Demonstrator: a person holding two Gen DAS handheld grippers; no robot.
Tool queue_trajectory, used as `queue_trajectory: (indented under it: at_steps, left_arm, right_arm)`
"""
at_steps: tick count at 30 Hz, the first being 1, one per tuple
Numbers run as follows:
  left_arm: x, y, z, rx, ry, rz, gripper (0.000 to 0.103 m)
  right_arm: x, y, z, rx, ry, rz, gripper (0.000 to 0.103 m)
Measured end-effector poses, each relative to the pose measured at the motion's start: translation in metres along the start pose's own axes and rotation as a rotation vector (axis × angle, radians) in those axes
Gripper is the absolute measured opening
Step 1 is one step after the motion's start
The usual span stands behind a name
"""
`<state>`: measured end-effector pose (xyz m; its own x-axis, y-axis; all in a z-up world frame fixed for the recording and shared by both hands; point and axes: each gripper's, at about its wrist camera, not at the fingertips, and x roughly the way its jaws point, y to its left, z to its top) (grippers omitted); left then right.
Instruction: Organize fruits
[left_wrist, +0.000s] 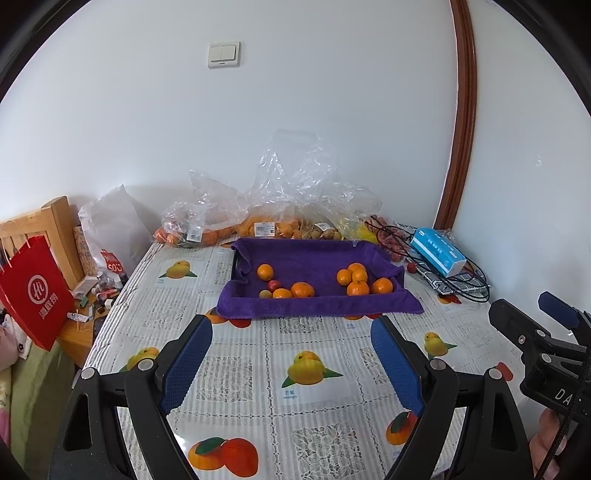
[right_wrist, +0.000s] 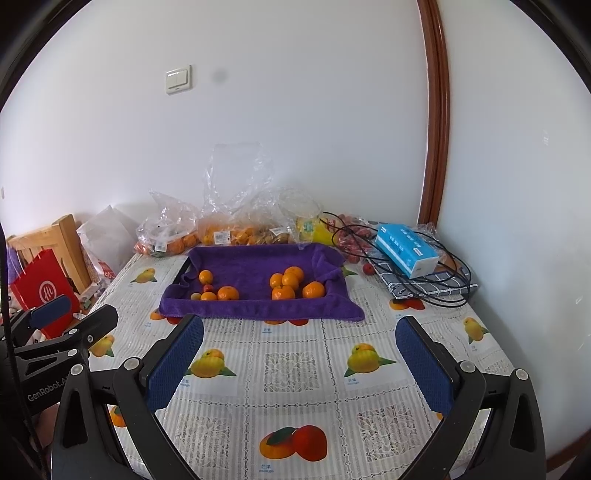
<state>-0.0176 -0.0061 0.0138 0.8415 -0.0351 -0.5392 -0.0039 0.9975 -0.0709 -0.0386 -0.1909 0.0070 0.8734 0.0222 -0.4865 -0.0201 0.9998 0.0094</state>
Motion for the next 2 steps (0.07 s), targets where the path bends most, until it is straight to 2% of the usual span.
queue_trajectory:
  at_steps: [2]
  left_arm:
    - [-0.001,-0.0006,-0.0005,0.005,-0.006,0.0,0.089]
  right_arm:
    - [-0.0007,0.0001,-0.0007,-0.002,0.0,0.0,0.102]
